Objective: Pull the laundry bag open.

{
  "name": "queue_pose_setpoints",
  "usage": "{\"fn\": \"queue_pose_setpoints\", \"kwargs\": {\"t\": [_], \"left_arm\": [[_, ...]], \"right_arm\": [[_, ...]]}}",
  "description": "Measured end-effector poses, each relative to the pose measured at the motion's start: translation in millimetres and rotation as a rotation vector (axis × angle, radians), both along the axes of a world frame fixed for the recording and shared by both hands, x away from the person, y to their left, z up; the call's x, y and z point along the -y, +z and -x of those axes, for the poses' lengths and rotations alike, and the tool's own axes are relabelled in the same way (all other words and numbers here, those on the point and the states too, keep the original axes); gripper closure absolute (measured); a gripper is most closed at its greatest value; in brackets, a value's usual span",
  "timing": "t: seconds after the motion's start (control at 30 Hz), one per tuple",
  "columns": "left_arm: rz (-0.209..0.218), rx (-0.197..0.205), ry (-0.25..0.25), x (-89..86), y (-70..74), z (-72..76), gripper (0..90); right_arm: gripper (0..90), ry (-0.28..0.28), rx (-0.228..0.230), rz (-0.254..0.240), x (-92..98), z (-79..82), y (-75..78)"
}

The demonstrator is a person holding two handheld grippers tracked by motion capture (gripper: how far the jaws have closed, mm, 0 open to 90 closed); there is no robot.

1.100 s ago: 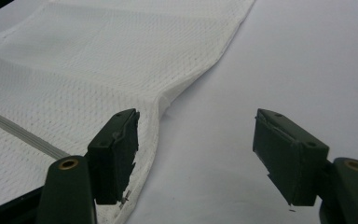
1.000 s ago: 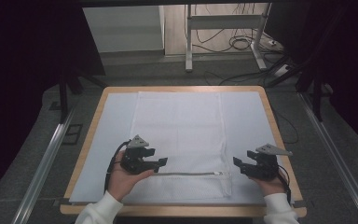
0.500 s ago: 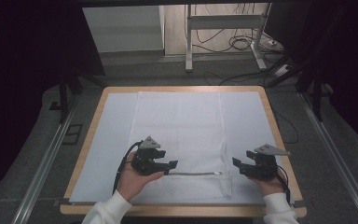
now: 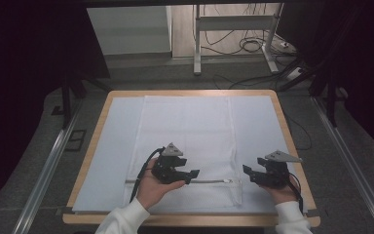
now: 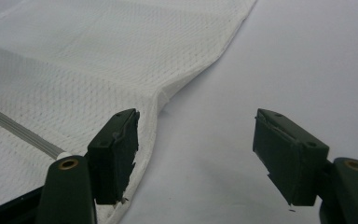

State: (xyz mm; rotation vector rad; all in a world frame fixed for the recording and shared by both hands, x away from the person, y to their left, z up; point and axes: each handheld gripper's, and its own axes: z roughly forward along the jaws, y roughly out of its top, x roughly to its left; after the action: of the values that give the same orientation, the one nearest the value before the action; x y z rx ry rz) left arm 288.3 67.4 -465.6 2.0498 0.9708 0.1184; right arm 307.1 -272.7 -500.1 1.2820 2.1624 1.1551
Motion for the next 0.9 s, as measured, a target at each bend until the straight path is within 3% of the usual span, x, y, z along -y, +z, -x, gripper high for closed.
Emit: {"fn": "queue_pose_setpoints", "kwargs": {"t": [0.5,0.7,0.9], "left_arm": [[-0.016,-0.026,-0.048,28.9,-7.4,0.0,36.3],[-0.029,-0.063,-0.066,42.7,-15.2,-2.3,37.5],[-0.007,-0.085,-0.065,48.7,-18.5,-3.9,36.9]], "right_arm": [[30.2,0.002,-0.002,0.009,-0.6,-1.4,-0.2],[30.2,-0.001,0.005,0.014,-0.4,-1.1,0.7],[30.2,-0.003,0.006,0.014,0.9,-1.0,0.9]]}}
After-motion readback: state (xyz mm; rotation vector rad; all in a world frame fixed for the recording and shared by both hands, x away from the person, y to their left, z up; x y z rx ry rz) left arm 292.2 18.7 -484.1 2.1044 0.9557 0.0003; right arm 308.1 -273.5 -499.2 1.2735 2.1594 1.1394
